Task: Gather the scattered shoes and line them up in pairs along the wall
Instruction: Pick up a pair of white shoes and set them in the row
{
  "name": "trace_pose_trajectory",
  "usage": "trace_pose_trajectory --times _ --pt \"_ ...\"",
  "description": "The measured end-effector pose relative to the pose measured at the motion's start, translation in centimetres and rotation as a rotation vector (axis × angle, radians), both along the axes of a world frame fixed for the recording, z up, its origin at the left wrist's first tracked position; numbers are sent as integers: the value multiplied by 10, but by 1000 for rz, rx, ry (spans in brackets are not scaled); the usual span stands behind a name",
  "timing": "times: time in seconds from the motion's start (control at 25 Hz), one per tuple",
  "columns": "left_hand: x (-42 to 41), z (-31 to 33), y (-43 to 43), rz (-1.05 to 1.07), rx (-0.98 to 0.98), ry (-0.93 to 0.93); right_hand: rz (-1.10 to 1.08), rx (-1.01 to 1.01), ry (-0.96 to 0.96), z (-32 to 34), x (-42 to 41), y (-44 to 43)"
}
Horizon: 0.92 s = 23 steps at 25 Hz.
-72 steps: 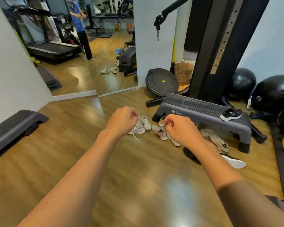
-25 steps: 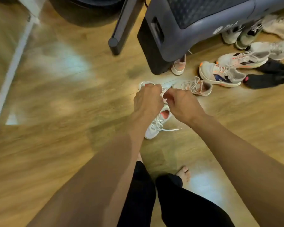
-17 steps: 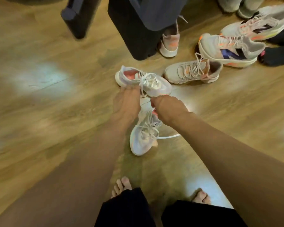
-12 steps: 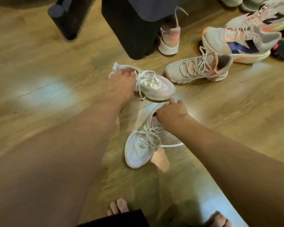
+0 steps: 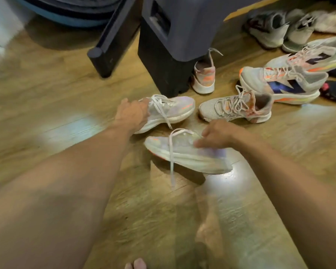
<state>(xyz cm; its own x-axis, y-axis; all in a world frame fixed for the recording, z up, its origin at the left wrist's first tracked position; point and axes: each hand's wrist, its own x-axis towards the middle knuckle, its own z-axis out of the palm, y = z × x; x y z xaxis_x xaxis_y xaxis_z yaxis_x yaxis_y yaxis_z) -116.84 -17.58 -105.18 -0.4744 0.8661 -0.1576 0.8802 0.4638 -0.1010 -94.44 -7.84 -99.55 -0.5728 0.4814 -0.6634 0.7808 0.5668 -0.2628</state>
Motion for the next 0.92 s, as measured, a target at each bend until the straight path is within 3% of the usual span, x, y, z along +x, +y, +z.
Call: trace_pose_trajectory --times 0.16,0.28,0.48,0.6,0.68,0.84,0.92 --pt "-22 14 -22 277 177 -203 -627 -125 256 -4 8 14" --pt "-18 21 -23 404 305 -283 -966 -349 408 -13 2 3" --pt "-20 19 -21 649 562 -697 -1190 -735 676 -16 -8 -3" --pt "-19 22 -21 648 536 -645 -1070 -624 781 -9 -14 -2" --pt "-11 24 -16 503 398 -458 -783 -379 763 -3 -21 -4" --pt "23 18 -13 93 -187 -260 -180 395 385 -11 -36 -32" --pt "34 10 -19 19 -358 -105 -41 563 308 -19 -42 -50"
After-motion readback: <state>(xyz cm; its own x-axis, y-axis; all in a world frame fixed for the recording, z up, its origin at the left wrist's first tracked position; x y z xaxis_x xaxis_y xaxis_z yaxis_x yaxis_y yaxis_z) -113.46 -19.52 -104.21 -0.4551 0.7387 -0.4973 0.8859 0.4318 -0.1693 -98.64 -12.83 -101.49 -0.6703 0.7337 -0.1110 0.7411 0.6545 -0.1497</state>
